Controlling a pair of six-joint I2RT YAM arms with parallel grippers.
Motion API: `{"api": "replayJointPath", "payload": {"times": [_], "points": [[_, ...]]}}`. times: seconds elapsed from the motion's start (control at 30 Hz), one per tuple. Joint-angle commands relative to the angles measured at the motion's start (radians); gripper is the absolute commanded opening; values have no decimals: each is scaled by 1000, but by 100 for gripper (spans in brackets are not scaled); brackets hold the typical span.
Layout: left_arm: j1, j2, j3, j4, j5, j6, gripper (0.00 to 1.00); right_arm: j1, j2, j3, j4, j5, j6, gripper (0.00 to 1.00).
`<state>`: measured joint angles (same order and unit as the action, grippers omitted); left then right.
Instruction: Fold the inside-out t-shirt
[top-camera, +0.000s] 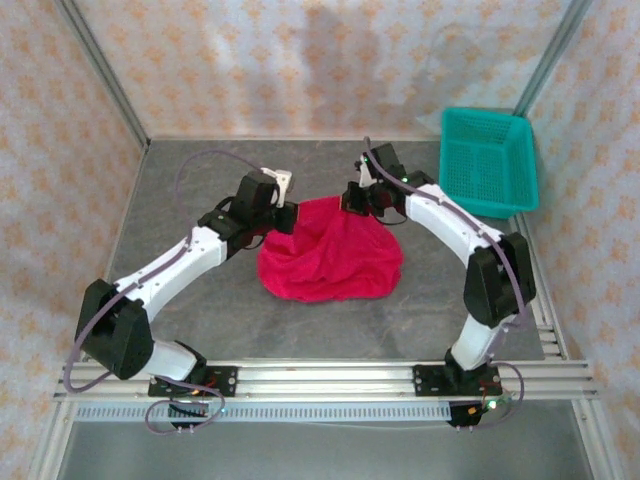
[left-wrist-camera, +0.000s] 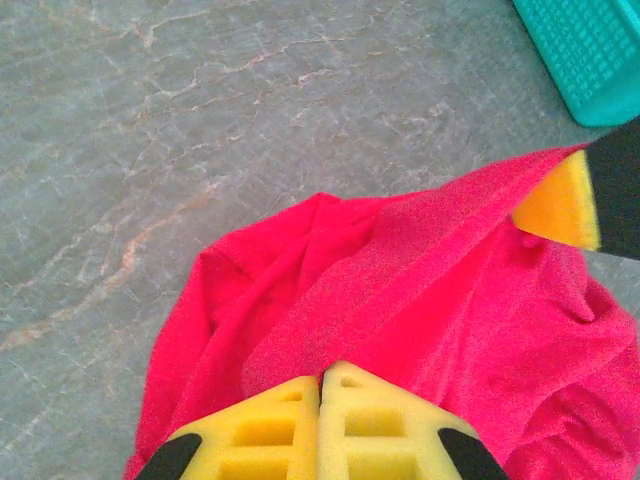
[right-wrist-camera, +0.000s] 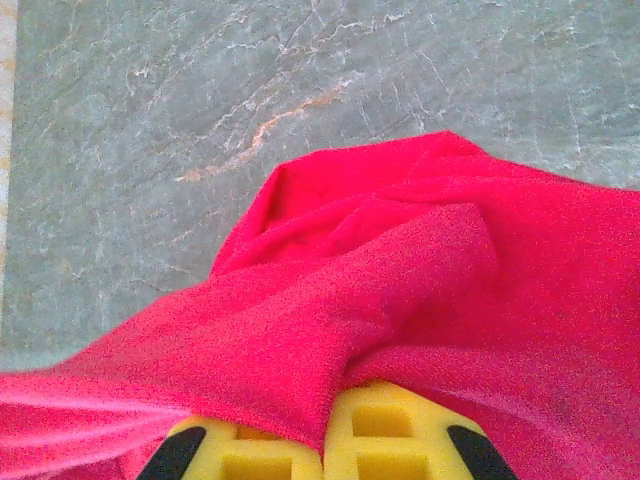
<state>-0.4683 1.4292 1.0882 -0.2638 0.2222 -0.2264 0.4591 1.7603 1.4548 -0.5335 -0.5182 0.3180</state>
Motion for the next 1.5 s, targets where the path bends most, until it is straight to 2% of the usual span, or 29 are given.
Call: {"api": "replayJointPath", "payload": {"times": [0.0,0.03,0.13,0.23,0.37,0.5,0.6,0.73,0.87,0.97,1.13,1.2,1.23,1.27,1.3,1.37,1.4,1.47], "points": [[17,74,41,-30,-10,-90,0,-17,65,35,-16,35,38,3],[20,104,61,-51,-15,-103,0,-15,75,42,-25,54,57,5],[31,188,119,-108,11,-143,0,-9,61,36,-80,142,128,24],[31,208,121,-92,49,-175,0,18,-8,-23,-60,171,192,26],[31,194,104,-71,50,-213,0,93,-89,-113,66,152,288,21],[31,185,106,-78,51,-223,0,145,-76,-185,250,85,420,5],[34,172,102,-87,42,-228,0,168,-10,-184,332,86,490,0],[58,149,90,-81,52,-249,0,186,112,-158,412,91,573,0],[95,117,72,-78,58,-264,0,206,149,-165,383,255,599,50],[115,94,68,-78,57,-270,0,214,147,-178,350,348,607,65],[119,100,66,-58,78,-282,0,222,189,-161,356,373,640,71],[119,114,62,-53,87,-286,0,224,223,-135,360,367,650,66],[119,118,58,-52,91,-287,0,224,236,-124,362,359,654,58],[119,122,53,-52,94,-287,0,224,249,-113,366,347,655,39],[119,122,47,-52,93,-285,0,224,255,-107,368,338,656,25],[120,116,37,-57,84,-281,0,224,243,-100,363,312,647,6],[120,112,34,-60,80,-277,0,224,228,-100,353,305,641,1],[125,106,33,-67,72,-272,0,224,171,-103,331,286,609,0]]}}
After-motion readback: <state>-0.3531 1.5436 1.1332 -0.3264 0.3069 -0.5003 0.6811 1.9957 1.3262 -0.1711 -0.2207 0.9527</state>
